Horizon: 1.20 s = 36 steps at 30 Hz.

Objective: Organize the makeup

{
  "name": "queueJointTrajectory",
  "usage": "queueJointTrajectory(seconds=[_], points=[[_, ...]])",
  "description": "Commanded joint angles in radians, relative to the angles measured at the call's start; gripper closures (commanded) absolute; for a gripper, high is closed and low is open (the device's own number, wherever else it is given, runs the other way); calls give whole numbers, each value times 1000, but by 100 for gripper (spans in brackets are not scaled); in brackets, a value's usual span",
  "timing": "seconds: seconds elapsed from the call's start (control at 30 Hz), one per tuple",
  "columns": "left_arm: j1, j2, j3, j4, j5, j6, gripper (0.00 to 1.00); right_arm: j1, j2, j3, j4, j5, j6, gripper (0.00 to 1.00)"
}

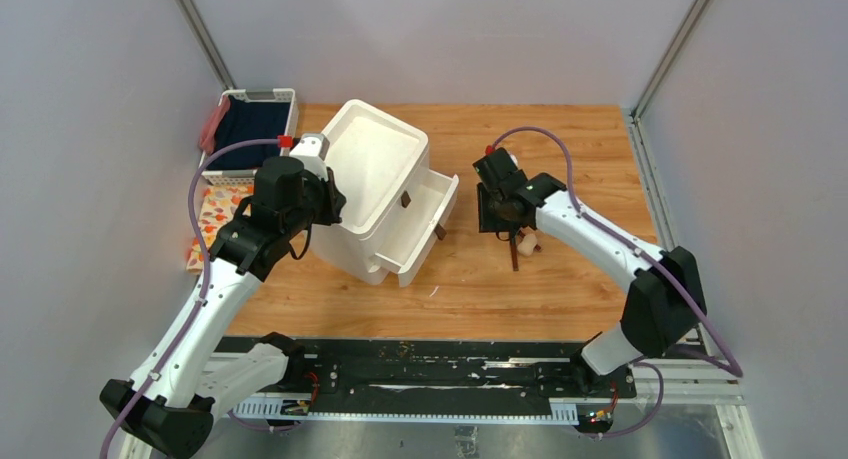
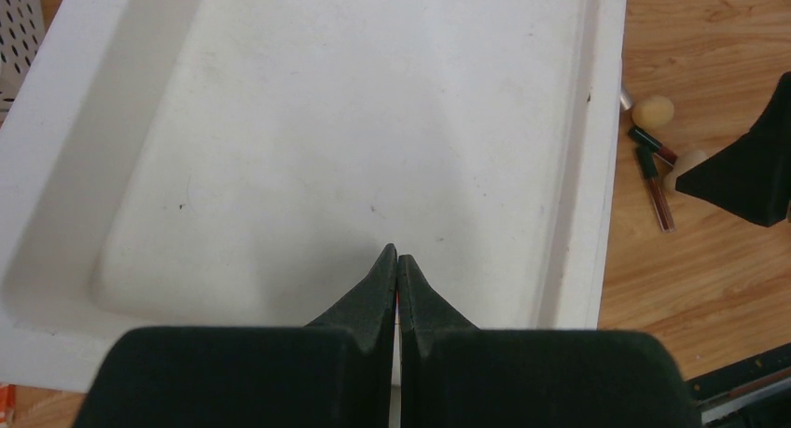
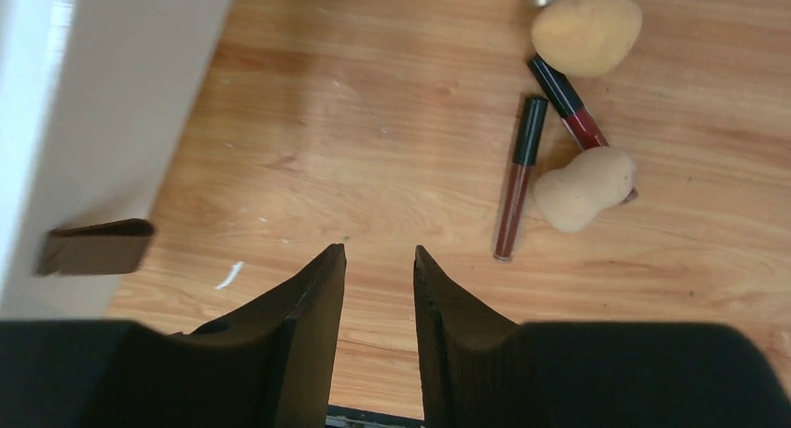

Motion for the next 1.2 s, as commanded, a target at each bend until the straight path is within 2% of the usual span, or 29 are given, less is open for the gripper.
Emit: queueJointTrajectory(seconds=[0.0, 0.2, 0.47, 1.07, 1.13, 1.17], points=[[-7, 4, 5, -7, 8, -8, 100, -40, 76, 5, -102, 65, -31, 64], [-7, 6, 6, -8, 9, -8, 100, -125, 188, 3, -107, 28, -39, 69], [-7, 6, 2, -8, 7, -6, 100, -218, 278, 2, -83, -68, -68, 71], [-7, 7, -1, 5, -3, 0, 100, -281, 420, -1, -23, -159, -82, 74], [-7, 8, -1, 7, -4, 1, 100, -283, 431, -4, -19, -164, -83, 78], [-7, 7, -1, 8, -2, 2, 100, -283, 436, -7, -16, -171, -83, 84]])
